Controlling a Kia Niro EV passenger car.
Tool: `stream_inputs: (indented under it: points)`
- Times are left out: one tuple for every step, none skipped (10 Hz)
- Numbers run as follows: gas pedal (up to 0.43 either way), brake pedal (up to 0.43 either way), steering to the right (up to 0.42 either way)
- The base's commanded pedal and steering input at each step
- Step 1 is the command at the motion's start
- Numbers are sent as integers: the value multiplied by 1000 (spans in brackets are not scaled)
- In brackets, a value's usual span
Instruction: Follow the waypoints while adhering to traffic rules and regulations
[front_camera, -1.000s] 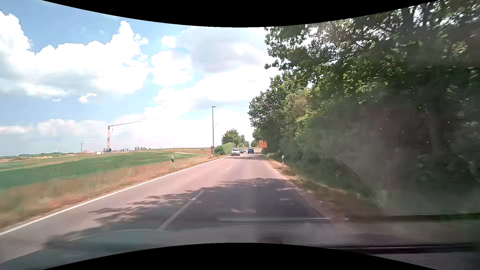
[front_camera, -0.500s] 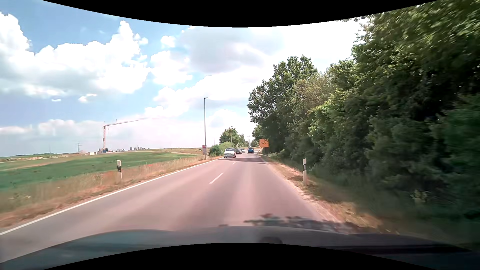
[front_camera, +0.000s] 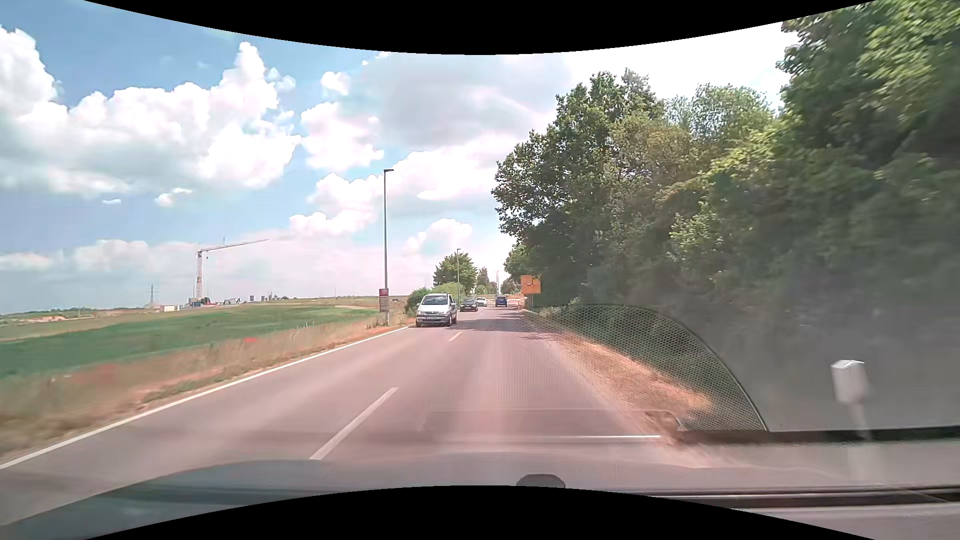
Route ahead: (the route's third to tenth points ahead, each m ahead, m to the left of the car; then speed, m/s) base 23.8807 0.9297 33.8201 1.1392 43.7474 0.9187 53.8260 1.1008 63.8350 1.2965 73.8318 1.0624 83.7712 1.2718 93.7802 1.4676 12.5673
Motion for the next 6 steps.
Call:
stream_inputs:
  points:
    - [118, 0, -1]
    - [118, 0, -1]
    - [118, 0, -1]
    - [118, 0, -1]
    - [118, 0, -1]
    - [118, 0, -1]
